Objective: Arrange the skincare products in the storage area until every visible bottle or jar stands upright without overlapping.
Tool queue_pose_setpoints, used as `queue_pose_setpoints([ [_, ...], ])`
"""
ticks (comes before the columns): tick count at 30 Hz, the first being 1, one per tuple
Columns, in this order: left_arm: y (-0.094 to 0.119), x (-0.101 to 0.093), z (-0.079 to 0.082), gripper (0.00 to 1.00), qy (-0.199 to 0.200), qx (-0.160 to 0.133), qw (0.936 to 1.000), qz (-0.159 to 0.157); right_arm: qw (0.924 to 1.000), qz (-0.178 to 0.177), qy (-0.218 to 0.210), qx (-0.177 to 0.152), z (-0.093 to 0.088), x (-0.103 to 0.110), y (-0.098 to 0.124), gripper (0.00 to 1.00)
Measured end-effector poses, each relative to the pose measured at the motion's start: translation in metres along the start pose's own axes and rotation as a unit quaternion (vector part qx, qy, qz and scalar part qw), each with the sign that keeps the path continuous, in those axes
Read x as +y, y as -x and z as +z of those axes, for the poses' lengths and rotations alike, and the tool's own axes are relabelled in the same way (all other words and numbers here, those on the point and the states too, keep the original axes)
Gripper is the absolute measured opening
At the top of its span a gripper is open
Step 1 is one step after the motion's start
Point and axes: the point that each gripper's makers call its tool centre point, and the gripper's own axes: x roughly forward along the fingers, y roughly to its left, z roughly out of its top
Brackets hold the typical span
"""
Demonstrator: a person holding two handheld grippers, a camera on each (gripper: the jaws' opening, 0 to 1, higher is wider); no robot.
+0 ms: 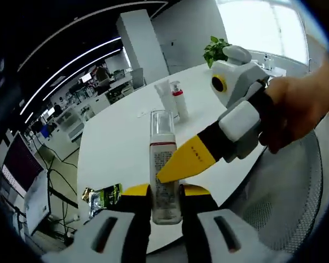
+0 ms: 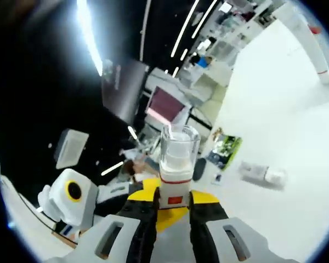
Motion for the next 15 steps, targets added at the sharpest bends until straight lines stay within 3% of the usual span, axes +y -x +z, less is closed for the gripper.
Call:
queue_pose_setpoints([
  [2,0.000,0.000,0.000,0.15,0.003,0.000,1.0000,-0.001,0.9992,0.005,-0.037,-0.014,0.004,0.002,0.003,0.20],
  [5,-0.001,0.001,0.001,0.15,-0.008,0.000,0.9999,0.007,0.9995,-0.001,-0.027,-0.014,0.004,0.000,0.005,0.19],
  [12,0.001,0.006,0.001,0.15,-0.009,-0.004,0.9998,0.019,0.9989,0.006,-0.046,-0.004,-0.002,0.002,0.001,0.18],
  [15,0.000,0.010,-0.006,0.15,-0.010,0.007,0.9997,0.023,0.9984,0.021,-0.052,0.010,-0.009,0.008,0.001,0.04],
])
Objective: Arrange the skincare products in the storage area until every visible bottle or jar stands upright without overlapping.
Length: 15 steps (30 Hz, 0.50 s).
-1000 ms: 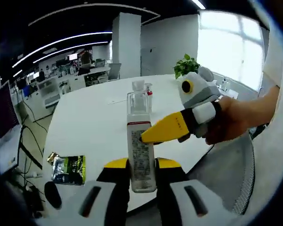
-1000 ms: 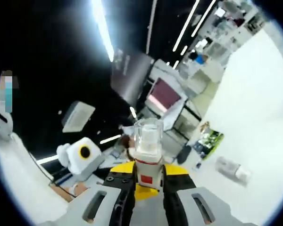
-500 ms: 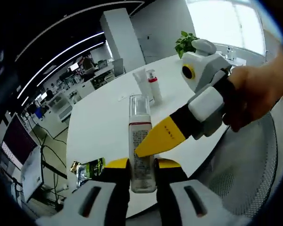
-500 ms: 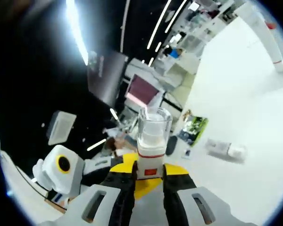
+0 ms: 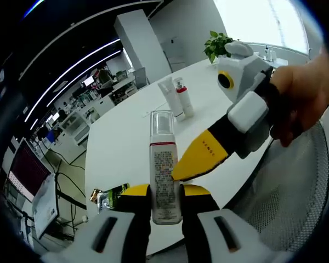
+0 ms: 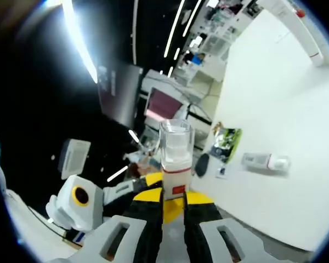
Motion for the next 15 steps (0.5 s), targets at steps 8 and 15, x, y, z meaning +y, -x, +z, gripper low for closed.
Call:
queue_pose_setpoints([
  [8,0.005,0.002,0.004,0.15,0.016,-0.014,0.9998,-0.001,0.9999,-0.010,0.007,-0.008,0.010,-0.008,0.005,0.08],
  [15,0.002,-0.006,0.006,0.15,0.002,-0.014,0.9998,-0.011,0.9995,0.004,-0.008,-0.030,0.020,0.000,0.003,0.26],
])
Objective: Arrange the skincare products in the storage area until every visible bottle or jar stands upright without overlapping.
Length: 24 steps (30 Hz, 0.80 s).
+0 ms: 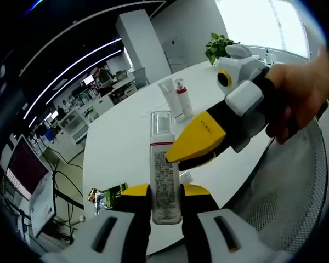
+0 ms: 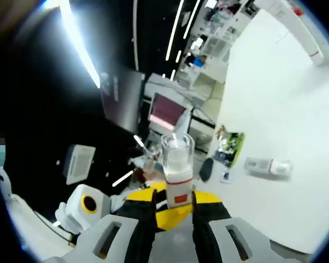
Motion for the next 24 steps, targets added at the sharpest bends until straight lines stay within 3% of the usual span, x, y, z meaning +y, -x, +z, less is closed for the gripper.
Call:
queue_pose_setpoints([
  [3,0.000,-0.006,0.006,0.16,-0.002,-0.009,0.9999,-0.004,0.9998,-0.008,0.015,-0.005,0.003,-0.002,-0.003,0.21],
  [5,-0.001,-0.005,0.004,0.16,0.003,-0.005,1.0000,-0.005,0.9999,-0.010,0.007,-0.001,0.001,-0.002,-0.002,0.21],
  [11,0.000,-0.012,0.003,0.16,0.017,-0.019,0.9996,-0.011,0.9988,-0.018,0.043,0.011,-0.002,-0.005,0.004,0.15],
  [15,-0.001,-0.015,0.007,0.18,-0.009,-0.041,0.9990,-0.011,0.9982,-0.017,0.057,0.008,-0.001,-0.007,0.007,0.15],
  [17,0.001,-0.018,0.010,0.17,0.028,-0.054,0.9978,-0.024,0.9979,-0.014,0.063,0.010,0.000,-0.006,0.009,0.15],
  [19,0.006,-0.010,0.016,0.16,0.070,-0.075,0.9945,-0.023,0.9986,0.011,0.051,-0.003,0.003,0.002,0.010,0.15],
  [24,0.005,-0.008,0.019,0.16,0.072,-0.080,0.9934,-0.039,0.9981,0.004,0.061,-0.003,0.006,0.002,0.005,0.18],
])
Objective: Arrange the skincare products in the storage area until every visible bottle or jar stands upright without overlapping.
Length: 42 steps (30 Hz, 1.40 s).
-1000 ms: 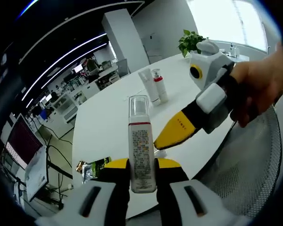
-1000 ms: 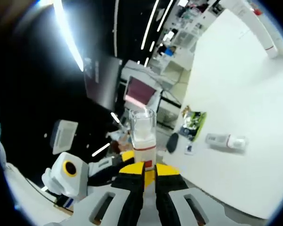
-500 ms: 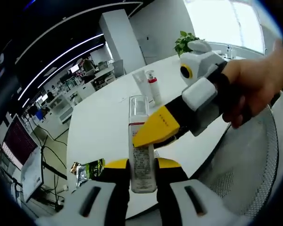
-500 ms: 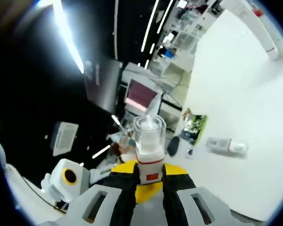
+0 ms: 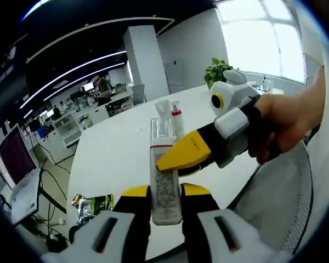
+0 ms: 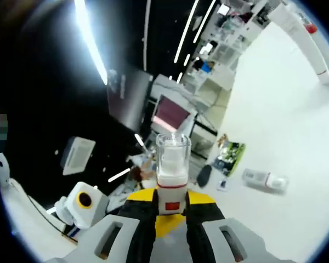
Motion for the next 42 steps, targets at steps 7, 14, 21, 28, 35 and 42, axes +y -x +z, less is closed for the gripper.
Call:
queue_pose_setpoints([
  [7,-0.005,-0.006,-0.004,0.17,0.010,-0.004,0.9997,-0.022,0.9995,-0.016,0.023,0.011,-0.003,-0.009,0.002,0.14],
  [14,-0.009,-0.008,-0.012,0.21,-0.075,0.002,0.9966,-0.033,0.9972,-0.030,0.067,0.013,0.007,-0.010,-0.002,0.14],
  [21,-0.003,0.033,-0.070,0.30,-0.119,0.099,0.9879,-0.007,0.9852,-0.082,0.149,0.022,0.033,-0.029,0.007,0.14],
  [28,-0.016,0.037,-0.128,0.20,-0.137,0.181,0.9738,-0.006,0.9659,-0.147,0.210,0.036,0.052,-0.065,0.024,0.14],
  [35,-0.013,0.035,-0.146,0.10,-0.093,0.217,0.9715,-0.021,0.9626,-0.199,0.184,-0.003,0.063,-0.102,0.038,0.14],
  [42,-0.015,0.027,-0.149,0.15,-0.091,0.216,0.9712,-0.043,0.9517,-0.247,0.180,-0.023,0.055,-0.127,0.050,0.14],
])
